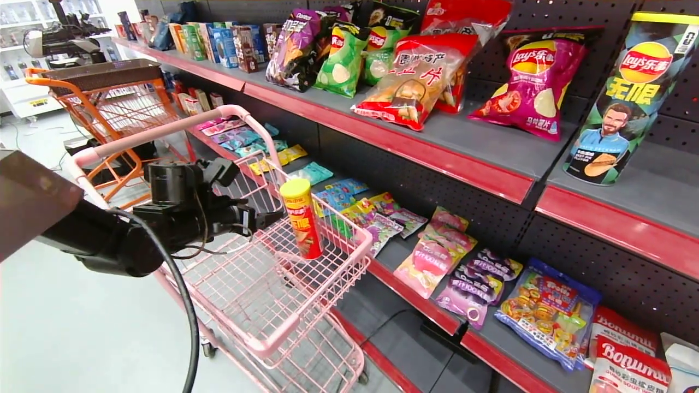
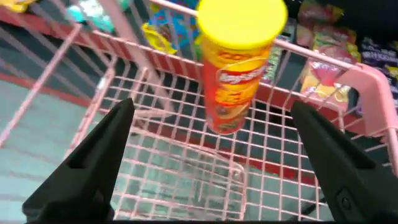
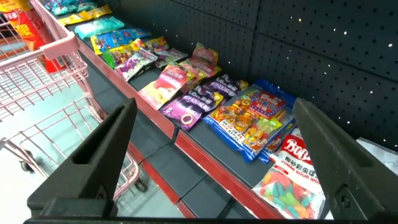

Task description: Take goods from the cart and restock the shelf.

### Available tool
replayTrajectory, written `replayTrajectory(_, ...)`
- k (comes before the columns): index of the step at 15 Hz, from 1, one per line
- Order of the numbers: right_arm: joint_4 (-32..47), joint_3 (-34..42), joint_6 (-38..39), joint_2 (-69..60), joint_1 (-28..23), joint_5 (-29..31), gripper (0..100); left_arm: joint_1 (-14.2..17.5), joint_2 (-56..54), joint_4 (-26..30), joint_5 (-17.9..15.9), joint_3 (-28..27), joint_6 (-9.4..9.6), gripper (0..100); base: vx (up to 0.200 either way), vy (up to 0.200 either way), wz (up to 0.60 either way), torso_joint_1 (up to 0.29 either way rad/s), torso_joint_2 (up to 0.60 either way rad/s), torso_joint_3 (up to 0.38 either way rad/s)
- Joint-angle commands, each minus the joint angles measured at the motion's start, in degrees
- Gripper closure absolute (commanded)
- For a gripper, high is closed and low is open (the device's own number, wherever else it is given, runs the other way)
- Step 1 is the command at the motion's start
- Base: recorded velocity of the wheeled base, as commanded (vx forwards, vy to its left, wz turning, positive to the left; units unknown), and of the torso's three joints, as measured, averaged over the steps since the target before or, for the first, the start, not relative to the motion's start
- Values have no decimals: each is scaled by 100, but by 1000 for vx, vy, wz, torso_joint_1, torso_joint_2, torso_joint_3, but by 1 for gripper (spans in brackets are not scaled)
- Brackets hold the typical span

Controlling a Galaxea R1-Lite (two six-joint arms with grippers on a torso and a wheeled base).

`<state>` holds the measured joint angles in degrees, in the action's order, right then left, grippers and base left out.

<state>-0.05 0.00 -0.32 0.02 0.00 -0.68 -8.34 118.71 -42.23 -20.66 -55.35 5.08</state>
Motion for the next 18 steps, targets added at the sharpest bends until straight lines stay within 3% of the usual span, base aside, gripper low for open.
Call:
replayTrajectory(1, -4, 0, -3, -2, 0, -2, 0, -124, 346, -22, -17, -117, 10, 0, 0, 0, 0, 0, 0, 0)
replayTrajectory(3, -4, 0, -3, -2, 0, -2, 0, -151, 820, -409, -25, -442, 19, 0, 0, 0, 0, 0, 0, 0)
replayTrajectory(11, -4, 0, -12, -2, 0, -2, 0, -203, 1655, -383, -17, -1646, 19, 0, 0, 0, 0, 0, 0, 0)
replayTrajectory(18, -4, 0, -30, -2, 0, -11, 0, -300, 1980, -409, 18, -1936, 19, 0, 0, 0, 0, 0, 0, 0)
